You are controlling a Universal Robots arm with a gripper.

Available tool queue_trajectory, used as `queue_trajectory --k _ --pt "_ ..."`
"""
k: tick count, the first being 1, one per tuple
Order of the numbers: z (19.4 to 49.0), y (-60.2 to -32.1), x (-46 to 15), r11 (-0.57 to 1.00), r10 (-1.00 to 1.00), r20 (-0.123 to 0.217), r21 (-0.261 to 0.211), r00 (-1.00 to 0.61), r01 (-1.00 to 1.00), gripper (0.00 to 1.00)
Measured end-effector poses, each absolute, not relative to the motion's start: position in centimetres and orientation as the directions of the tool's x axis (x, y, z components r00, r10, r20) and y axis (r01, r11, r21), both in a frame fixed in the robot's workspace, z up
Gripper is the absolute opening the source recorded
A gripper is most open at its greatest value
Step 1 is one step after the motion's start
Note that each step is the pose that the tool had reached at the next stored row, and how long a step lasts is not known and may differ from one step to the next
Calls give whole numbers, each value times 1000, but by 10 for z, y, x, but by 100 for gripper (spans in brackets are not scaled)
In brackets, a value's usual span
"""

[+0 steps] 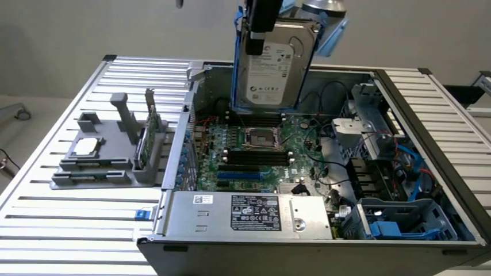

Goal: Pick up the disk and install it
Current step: 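Pick up the disk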

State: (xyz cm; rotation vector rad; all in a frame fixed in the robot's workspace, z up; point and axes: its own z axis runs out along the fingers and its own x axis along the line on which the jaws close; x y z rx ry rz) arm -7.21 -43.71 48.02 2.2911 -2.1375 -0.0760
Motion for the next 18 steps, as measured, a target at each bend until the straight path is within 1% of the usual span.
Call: queue_trajectory --k 18 --pt "479 -473 0 -70 -997 -31 38 69 -997 33"
